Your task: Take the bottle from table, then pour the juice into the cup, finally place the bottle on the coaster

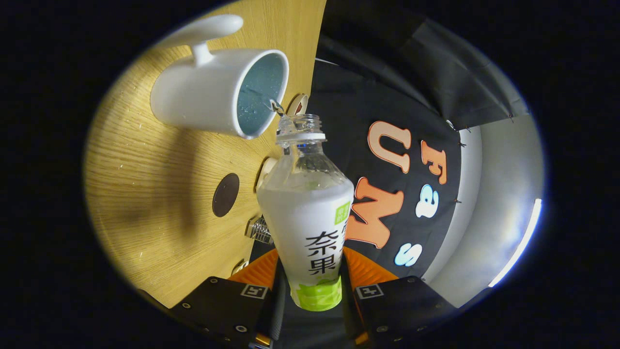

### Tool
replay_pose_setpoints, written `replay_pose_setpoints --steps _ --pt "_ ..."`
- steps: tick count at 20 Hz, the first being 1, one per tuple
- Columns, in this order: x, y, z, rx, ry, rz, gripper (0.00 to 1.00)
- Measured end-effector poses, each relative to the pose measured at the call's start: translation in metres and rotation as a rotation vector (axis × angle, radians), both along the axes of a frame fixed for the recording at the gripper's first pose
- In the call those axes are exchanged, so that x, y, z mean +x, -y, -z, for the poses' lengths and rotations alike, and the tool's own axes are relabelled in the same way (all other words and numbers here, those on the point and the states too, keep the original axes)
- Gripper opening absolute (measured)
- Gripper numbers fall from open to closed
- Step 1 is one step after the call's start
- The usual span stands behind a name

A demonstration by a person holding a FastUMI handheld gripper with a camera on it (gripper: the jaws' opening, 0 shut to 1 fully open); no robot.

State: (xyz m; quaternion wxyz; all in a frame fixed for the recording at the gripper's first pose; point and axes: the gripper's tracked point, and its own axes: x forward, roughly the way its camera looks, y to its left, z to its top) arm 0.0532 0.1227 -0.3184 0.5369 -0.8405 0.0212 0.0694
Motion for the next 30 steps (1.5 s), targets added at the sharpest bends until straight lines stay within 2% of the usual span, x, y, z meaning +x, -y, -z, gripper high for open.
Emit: replay_pose_setpoints --steps 12,30 --pt "-0.0008 -0.0031 -0.0037 -0.107 -0.019 -0.031 0.51" --pt "0.0004 -0.0032 -0.0016 -0.181 -0.055 -0.04 0.51"
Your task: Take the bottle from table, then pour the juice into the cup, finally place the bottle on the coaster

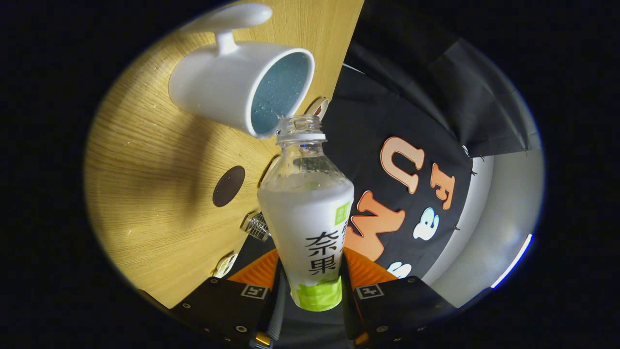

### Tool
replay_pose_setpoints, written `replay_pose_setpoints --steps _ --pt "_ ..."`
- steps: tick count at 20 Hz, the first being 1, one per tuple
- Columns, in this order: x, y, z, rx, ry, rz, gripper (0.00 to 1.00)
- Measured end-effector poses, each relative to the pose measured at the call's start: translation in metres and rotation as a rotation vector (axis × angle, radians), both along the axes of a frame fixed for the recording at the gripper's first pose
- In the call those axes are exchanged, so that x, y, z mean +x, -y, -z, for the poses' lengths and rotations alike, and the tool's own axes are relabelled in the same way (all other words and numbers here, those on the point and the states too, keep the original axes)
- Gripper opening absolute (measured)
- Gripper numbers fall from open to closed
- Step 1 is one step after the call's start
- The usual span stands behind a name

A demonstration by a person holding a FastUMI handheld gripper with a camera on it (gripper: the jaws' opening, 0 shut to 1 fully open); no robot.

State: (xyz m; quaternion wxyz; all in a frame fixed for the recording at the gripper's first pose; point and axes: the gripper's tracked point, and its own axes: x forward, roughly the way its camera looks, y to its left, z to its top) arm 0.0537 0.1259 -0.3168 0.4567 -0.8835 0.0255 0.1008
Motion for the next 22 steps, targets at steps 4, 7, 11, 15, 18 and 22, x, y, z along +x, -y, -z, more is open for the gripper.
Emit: replay_pose_setpoints --steps 4,7,11,15,18,22 --pt "0.002 0.0 -0.001 -0.014 0.0 -0.007 0.51" --pt "0.002 -0.001 0.001 -0.019 0.003 -0.014 0.51" --pt "0.003 0.0 0.0 -0.02 0.002 -0.017 0.51" --pt "0.001 0.0 0.006 0.007 -0.027 -0.005 0.51" --pt "0.0 0.003 0.011 0.041 -0.051 0.018 0.51" --pt "0.0 0.009 0.023 0.163 -0.151 0.085 0.54"
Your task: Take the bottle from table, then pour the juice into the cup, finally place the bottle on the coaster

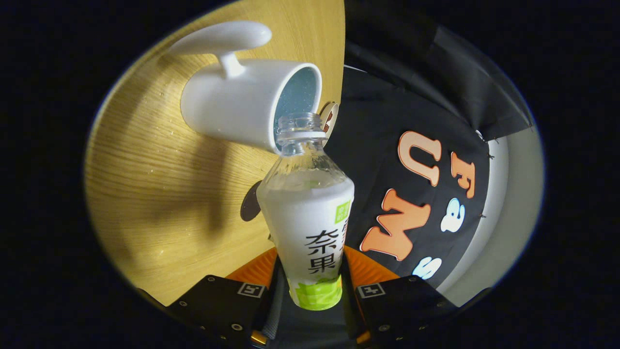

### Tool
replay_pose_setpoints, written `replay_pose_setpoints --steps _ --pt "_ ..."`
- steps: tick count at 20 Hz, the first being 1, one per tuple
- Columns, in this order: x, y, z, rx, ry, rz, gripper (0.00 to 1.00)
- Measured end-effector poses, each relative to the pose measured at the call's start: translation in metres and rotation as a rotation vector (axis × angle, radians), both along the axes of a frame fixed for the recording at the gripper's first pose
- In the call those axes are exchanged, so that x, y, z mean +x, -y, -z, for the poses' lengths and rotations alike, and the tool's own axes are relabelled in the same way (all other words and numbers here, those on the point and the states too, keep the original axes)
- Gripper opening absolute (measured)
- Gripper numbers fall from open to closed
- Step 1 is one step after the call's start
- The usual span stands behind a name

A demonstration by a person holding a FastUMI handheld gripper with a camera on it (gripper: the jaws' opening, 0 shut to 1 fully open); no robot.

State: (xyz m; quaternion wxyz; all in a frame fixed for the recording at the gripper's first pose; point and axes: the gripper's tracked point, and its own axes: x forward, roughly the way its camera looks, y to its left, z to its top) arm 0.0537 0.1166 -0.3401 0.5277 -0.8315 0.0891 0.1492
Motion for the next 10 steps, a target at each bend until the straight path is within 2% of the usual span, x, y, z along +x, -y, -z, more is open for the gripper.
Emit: replay_pose_setpoints --steps 3,10 --pt "-0.008 -0.004 0.009 0.091 -0.018 0.036 0.54" --pt "-0.006 -0.005 0.022 0.395 -0.12 0.177 0.55"
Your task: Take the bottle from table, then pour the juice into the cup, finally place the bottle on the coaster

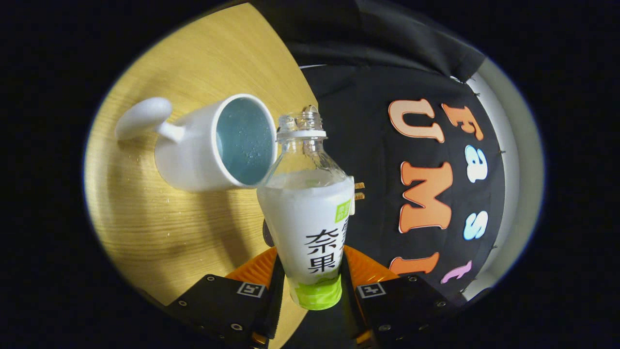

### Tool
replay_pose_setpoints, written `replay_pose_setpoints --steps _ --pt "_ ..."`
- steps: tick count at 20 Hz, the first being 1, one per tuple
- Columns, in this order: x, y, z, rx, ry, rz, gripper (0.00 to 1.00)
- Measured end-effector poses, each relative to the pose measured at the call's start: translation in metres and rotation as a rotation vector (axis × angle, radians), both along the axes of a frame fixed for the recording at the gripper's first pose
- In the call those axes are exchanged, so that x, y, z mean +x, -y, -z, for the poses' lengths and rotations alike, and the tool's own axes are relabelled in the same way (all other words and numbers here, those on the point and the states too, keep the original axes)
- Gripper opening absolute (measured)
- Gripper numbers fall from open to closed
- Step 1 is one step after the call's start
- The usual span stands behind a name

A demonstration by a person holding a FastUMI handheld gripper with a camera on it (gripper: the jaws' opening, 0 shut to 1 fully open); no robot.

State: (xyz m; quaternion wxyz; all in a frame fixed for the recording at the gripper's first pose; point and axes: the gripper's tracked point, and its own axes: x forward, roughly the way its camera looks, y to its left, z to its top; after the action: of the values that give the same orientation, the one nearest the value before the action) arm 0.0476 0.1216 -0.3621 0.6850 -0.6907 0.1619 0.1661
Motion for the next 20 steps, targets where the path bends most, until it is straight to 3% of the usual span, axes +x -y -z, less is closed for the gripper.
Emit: replay_pose_setpoints --steps 11,20 --pt "0.005 -0.015 0.0 0.469 -0.096 0.199 0.55" --pt "0.012 -0.015 -0.017 0.77 -0.098 0.3 0.55"
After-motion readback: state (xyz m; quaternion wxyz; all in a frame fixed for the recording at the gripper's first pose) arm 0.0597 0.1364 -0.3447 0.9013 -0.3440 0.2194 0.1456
